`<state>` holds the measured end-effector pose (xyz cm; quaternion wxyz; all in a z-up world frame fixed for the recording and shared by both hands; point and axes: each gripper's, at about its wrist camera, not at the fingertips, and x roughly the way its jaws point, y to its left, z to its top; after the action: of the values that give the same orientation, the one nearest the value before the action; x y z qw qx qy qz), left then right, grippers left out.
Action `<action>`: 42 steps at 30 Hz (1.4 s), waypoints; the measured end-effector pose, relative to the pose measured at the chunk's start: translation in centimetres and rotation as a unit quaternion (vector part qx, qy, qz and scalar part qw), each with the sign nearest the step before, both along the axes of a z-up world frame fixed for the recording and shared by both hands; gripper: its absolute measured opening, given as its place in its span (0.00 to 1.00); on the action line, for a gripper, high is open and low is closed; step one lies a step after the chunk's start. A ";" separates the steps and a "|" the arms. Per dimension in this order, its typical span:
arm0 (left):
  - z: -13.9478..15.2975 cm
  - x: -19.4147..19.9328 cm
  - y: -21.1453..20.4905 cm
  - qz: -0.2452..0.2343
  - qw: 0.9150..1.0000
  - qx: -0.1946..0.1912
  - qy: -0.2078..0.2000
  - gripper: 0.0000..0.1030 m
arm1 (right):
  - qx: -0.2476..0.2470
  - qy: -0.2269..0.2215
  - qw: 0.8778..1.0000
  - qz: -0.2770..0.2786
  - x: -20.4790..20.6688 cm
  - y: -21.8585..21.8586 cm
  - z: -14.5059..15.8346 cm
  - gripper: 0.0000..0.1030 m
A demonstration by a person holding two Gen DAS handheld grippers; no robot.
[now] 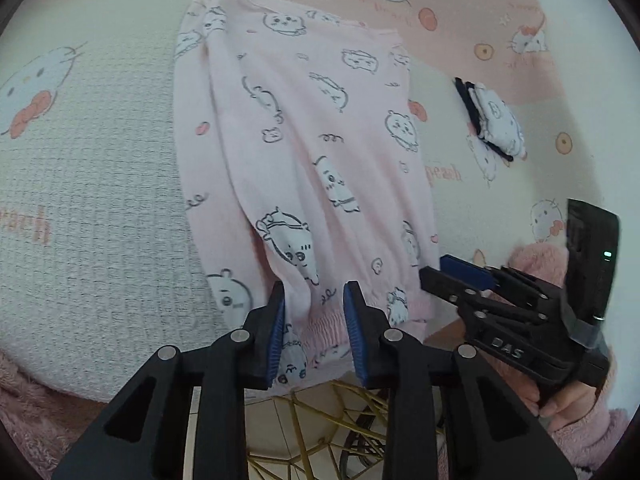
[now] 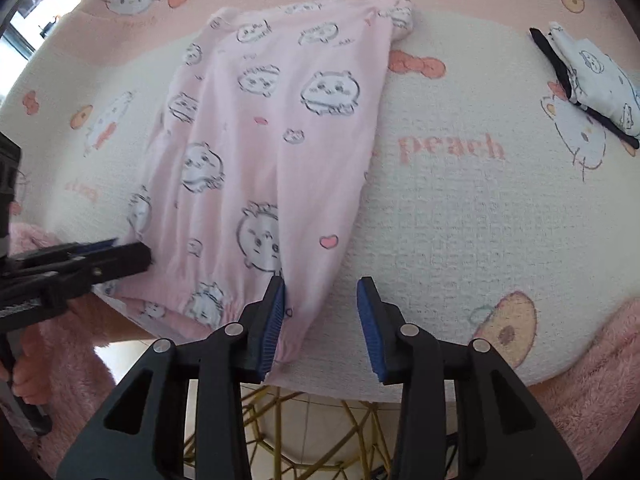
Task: Fold clothes
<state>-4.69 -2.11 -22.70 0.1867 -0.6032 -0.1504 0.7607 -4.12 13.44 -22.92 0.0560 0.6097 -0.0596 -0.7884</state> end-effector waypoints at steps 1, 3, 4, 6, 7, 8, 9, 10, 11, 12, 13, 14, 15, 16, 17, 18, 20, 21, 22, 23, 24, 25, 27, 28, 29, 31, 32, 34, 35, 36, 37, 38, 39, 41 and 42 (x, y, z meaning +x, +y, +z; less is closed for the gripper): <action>0.6 0.0 0.3 -0.010 1.000 0.006 0.011 0.29 | -0.009 -0.001 1.000 -0.006 -0.1 0.3 0.0 0.37; 1.7 0.1 0.0 -0.006 0.999 0.028 0.033 0.29 | -0.014 0.004 1.000 -0.015 -0.4 0.7 0.5 0.37; 2.2 0.1 -0.2 -0.002 0.998 0.040 0.044 0.29 | -0.008 0.017 1.000 -0.014 -0.5 0.6 1.0 0.37; 2.4 0.1 -0.6 0.005 0.997 0.053 0.048 0.30 | 0.001 0.044 0.999 -0.008 -0.4 0.2 1.9 0.37; 1.6 -0.1 -0.6 0.010 0.998 0.048 0.032 0.30 | -0.006 0.048 0.999 -0.004 -0.3 -0.1 2.1 0.37; 0.8 -0.3 -0.6 0.014 0.999 0.044 0.016 0.30 | -0.012 0.048 0.999 0.000 -0.2 -0.3 2.1 0.37; 0.0 -0.5 -0.6 0.018 0.999 0.039 0.000 0.30 | -0.015 0.042 0.999 0.003 -0.2 -0.6 1.7 0.36; -0.9 -0.6 -1.0 0.031 0.999 0.035 -0.017 0.30 | -0.015 0.037 0.999 0.006 -0.2 -0.8 1.4 0.36; -1.8 -0.8 -1.5 0.054 0.997 0.033 -0.033 0.30 | -0.009 0.031 0.999 0.008 -0.2 -0.9 0.9 0.36; -2.2 -0.8 -2.2 0.075 0.996 0.040 -0.042 0.30 | -0.005 0.027 1.000 0.008 -0.2 -0.9 0.6 0.36; -2.4 -0.8 -3.0 0.094 0.993 0.050 -0.048 0.30 | -0.007 0.025 1.000 0.006 -0.2 -0.8 0.4 0.36; -2.5 -0.7 -3.8 0.114 0.990 0.060 -0.053 0.30 | -0.009 0.024 1.000 0.004 -0.2 -0.6 0.3 0.36; -2.5 -0.7 -4.3 0.123 0.989 0.064 -0.053 0.31 | -0.009 0.022 1.000 0.003 -0.2 -0.5 0.2 0.36; -2.5 -0.6 -4.2 0.117 0.990 0.066 -0.051 0.31 | -0.007 0.020 1.000 0.003 -0.3 -0.4 0.1 0.36; -2.5 -0.6 -3.8 0.106 0.991 0.069 -0.050 0.31 | -0.004 0.017 1.000 0.004 -0.3 -0.3 0.0 0.37; -2.5 -0.5 -3.5 0.096 0.992 0.073 -0.049 0.31 | -0.002 0.015 1.000 0.004 -0.4 -0.2 -0.2 0.37; -2.3 -0.4 -2.4 0.067 0.994 0.082 -0.041 0.31 | 0.003 0.011 1.000 0.004 -0.5 -0.1 -0.4 0.37; -1.9 -0.3 -1.5 0.045 0.995 0.089 -0.030 0.31 | 0.006 0.014 1.000 0.003 -0.5 -0.1 -0.2 0.37; -1.4 -0.3 -0.8 0.030 0.995 0.094 -0.022 0.31 | 0.008 0.024 1.000 0.001 -0.4 -0.1 0.2 0.37; -1.0 -0.2 -0.3 0.017 0.995 0.100 -0.014 0.31 | 0.000 0.037 0.999 0.002 -0.2 -0.1 0.7 0.37; -0.6 -0.2 0.3 0.005 0.994 0.105 -0.007 0.31 | -0.029 0.056 0.998 0.010 0.0 -0.1 1.7 0.39; -0.1 -0.2 0.8 -0.007 0.994 0.110 0.001 0.31 | -0.058 0.075 0.995 0.018 0.2 -0.2 2.7 0.38; 0.2 -0.2 1.1 -0.012 0.995 0.104 0.004 0.31 | -0.099 0.103 0.989 0.029 0.3 -0.5 4.7 0.38; 0.2 -0.2 1.1 -0.012 0.995 0.098 0.003 0.31 | -0.105 0.108 0.988 0.032 0.1 -0.9 5.2 0.39; 0.2 -0.1 1.0 -0.012 0.996 0.092 0.002 0.31 | -0.112 0.102 0.988 0.036 -0.3 -1.5 5.4 0.39; 0.0 0.0 0.9 -0.012 0.996 0.089 -0.002 0.31 | -0.121 0.083 0.987 0.062 -1.7 -2.9 5.2 0.39; -0.1 0.0 0.8 -0.011 0.996 0.087 -0.004 0.31 | -0.125 0.071 0.986 0.079 -2.5 -3.6 5.0 0.39; -0.5 0.0 0.3 0.001 0.996 0.088 -0.012 0.31 | -0.134 0.046 0.984 0.104 -3.6 -4.9 4.0 0.39; -0.8 0.0 0.1 0.009 0.996 0.084 -0.018 0.31 | -0.140 0.035 0.984 0.101 -3.8 -5.1 3.5 0.39; -1.0 0.1 0.0 0.013 0.998 0.065 -0.023 0.31 | -0.147 0.025 0.984 0.098 -3.9 -5.3 3.0 0.39; -1.1 0.2 0.2 0.009 0.999 0.042 -0.024 0.32 | -0.155 0.019 0.983 0.094 -3.9 -5.3 2.6 0.39; -1.2 0.4 0.5 0.002 1.000 0.022 -0.023 0.32 | -0.163 0.012 0.982 0.089 -4.0 -5.3 2.1 0.39; -1.3 0.6 1.0 -0.011 1.000 0.009 -0.019 0.32 | -0.171 0.005 0.982 0.085 -4.0 -5.4 1.6 0.39; -1.1 0.7 2.1 -0.033 0.999 0.006 -0.010 0.32 | -0.185 -0.007 0.979 0.079 -4.1 -5.5 0.8 0.40; -1.0 0.7 2.5 -0.040 0.999 0.007 -0.006 0.32 | -0.185 -0.008 0.979 0.082 -4.2 -5.9 0.7 0.40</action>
<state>-3.97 0.44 -23.68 0.2204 -0.6121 -0.1326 0.7478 -8.37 7.50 -22.22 0.2323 0.5978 -0.1548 -0.7515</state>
